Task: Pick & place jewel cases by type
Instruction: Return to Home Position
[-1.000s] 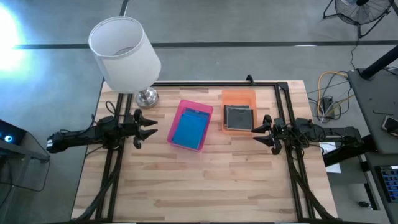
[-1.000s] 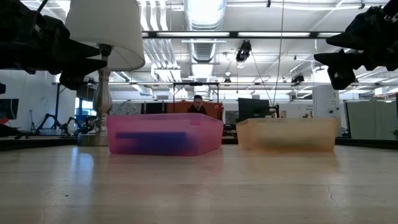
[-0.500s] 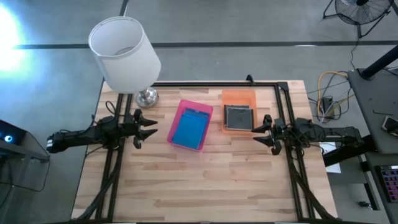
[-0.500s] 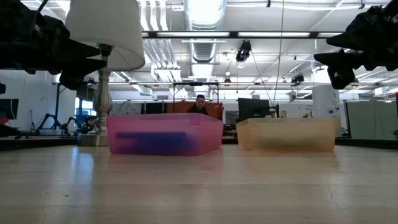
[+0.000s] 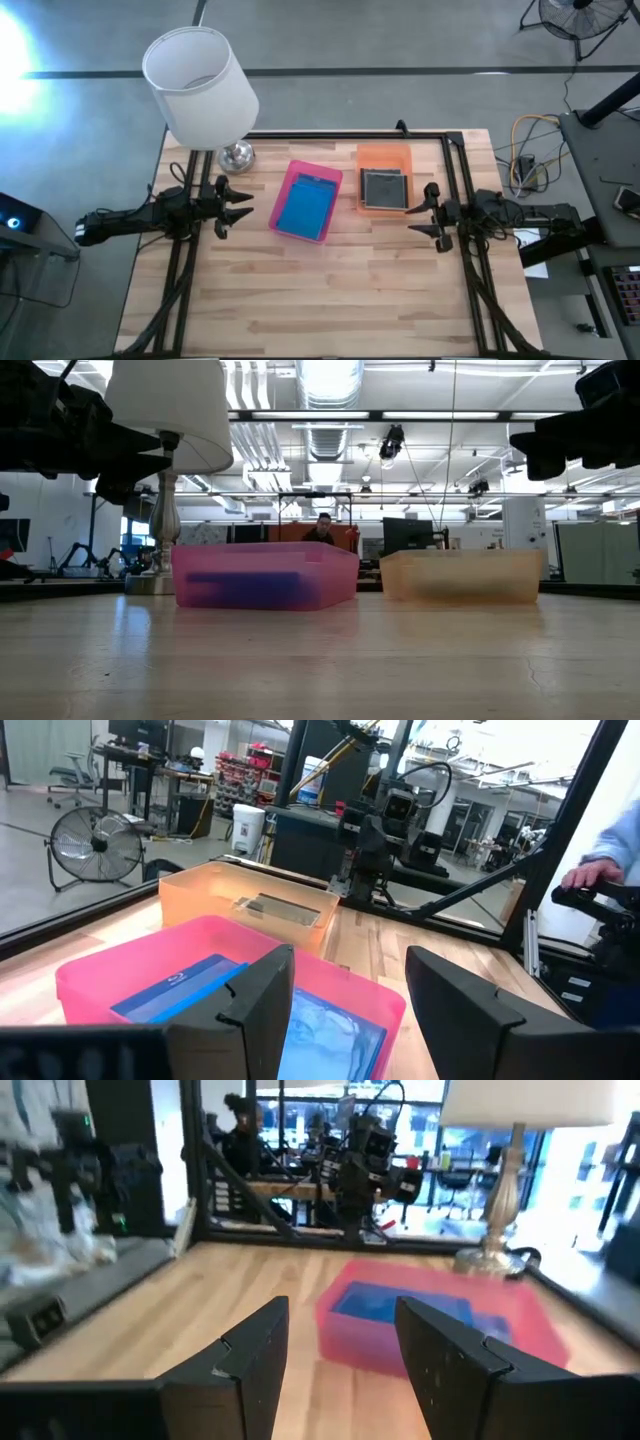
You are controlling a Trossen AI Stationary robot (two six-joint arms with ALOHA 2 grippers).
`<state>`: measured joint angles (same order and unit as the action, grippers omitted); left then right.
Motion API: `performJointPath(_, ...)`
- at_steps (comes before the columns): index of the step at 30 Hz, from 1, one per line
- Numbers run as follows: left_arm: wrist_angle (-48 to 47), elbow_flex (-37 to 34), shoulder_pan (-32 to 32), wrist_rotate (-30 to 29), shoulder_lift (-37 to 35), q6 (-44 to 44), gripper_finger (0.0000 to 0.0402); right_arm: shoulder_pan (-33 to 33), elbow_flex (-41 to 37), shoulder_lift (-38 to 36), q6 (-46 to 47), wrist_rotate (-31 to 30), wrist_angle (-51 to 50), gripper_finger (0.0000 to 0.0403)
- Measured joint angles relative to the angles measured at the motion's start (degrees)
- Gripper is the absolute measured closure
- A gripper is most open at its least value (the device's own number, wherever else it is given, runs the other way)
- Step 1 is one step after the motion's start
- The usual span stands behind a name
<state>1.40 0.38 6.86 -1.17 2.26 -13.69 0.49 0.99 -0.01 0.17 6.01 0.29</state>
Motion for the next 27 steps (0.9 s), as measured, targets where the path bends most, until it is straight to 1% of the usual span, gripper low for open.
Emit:
performJointPath(4, 0.01, 0.02, 0.01, 0.00, 0.00, 0.00, 0.0223, 0.00, 0.00, 0.00, 7.57, -0.01, 0.01, 0.0221)
performJointPath(7, 0.01, 0.02, 0.01, 0.00, 0.00, 0.00, 0.0223, 0.00, 0.00, 0.00, 10.32, -0.03, 0.01, 0.0220)
performJointPath(13, 0.03, 0.02, 0.00, 0.00, 0.00, 0.00, 0.0223, 0.00, 0.00, 0.59, 9.97, -0.03, 0.01, 0.0225)
performJointPath(27, 0.07, 0.02, -0.01, 0.00, 0.00, 0.00, 0.0223, 0.00, 0.00, 0.52, 9.96, -0.03, 0.01, 0.0219)
